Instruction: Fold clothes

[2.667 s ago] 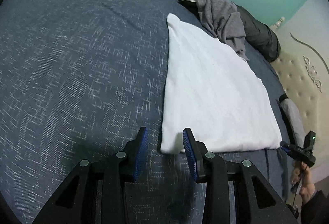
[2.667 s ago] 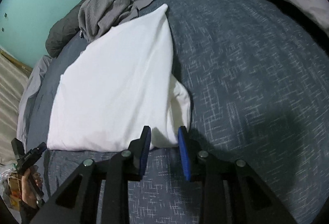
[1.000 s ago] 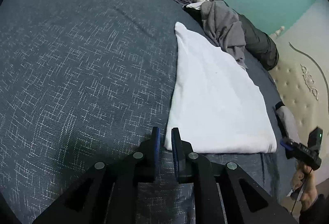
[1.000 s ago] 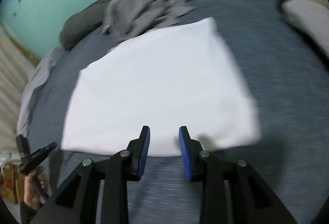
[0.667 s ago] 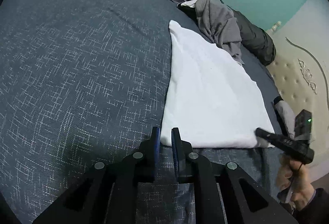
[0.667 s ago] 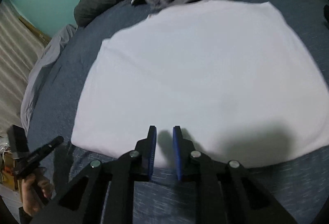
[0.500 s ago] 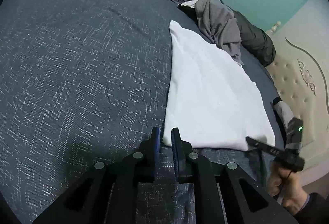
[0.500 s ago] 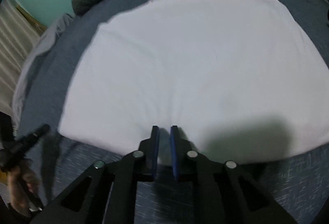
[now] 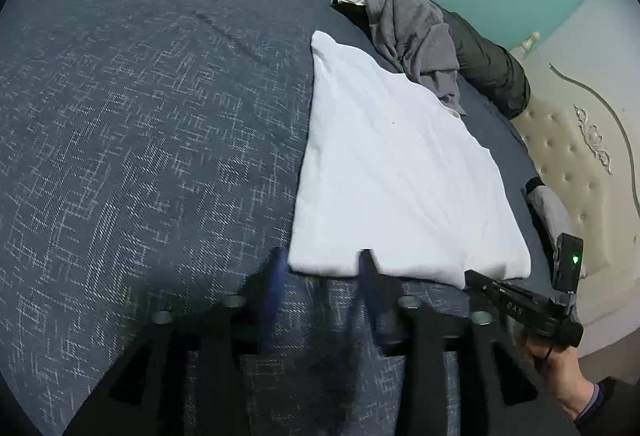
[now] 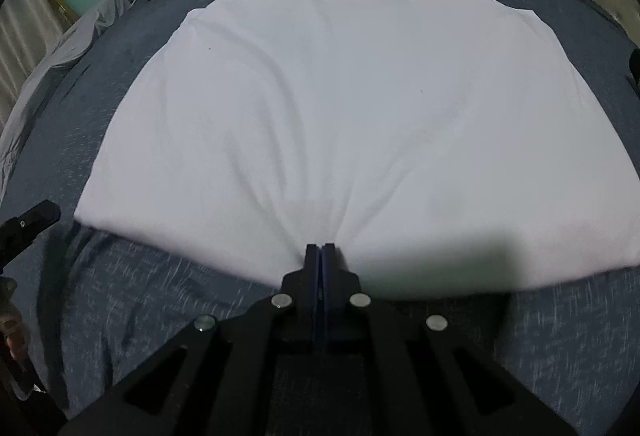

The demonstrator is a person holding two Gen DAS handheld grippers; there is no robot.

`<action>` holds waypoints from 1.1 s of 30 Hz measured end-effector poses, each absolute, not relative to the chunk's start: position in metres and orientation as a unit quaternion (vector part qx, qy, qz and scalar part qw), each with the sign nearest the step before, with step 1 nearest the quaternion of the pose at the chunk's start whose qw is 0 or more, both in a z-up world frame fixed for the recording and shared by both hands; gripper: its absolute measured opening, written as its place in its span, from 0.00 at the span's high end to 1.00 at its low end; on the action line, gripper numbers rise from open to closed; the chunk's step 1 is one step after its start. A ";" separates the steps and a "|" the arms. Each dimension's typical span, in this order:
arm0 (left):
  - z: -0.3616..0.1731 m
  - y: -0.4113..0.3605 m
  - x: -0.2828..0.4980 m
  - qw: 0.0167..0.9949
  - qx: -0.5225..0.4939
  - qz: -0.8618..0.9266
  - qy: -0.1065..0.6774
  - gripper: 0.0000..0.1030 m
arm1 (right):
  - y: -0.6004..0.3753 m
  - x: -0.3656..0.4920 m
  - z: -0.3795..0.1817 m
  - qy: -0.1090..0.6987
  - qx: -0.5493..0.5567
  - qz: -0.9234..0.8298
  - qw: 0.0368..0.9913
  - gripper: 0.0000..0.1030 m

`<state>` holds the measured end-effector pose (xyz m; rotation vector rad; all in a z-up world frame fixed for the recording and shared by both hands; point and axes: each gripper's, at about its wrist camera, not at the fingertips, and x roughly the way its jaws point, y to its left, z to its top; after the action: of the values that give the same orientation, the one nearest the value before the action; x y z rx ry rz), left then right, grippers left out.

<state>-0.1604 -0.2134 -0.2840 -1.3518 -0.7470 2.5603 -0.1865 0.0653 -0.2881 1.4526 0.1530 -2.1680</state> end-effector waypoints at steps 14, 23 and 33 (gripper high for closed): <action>-0.309 -0.216 -0.155 0.091 -0.475 0.801 -0.353 0.42 | 0.192 -0.174 -0.264 -0.064 0.532 -0.810 0.240 0.99; -0.325 -0.219 -0.164 0.063 -0.455 0.794 -0.397 0.42 | 0.239 -0.182 -0.255 -0.131 0.500 -0.826 0.226 0.98; -0.333 -0.229 -0.170 0.041 -0.423 0.791 -0.440 0.76 | 0.269 -0.194 -0.261 -0.154 0.477 -0.842 0.199 0.98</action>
<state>-0.1702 -0.2293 -0.3332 -1.2943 -1.3485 2.4234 -0.1940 0.2687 -0.2613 1.3331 -0.4297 -2.3559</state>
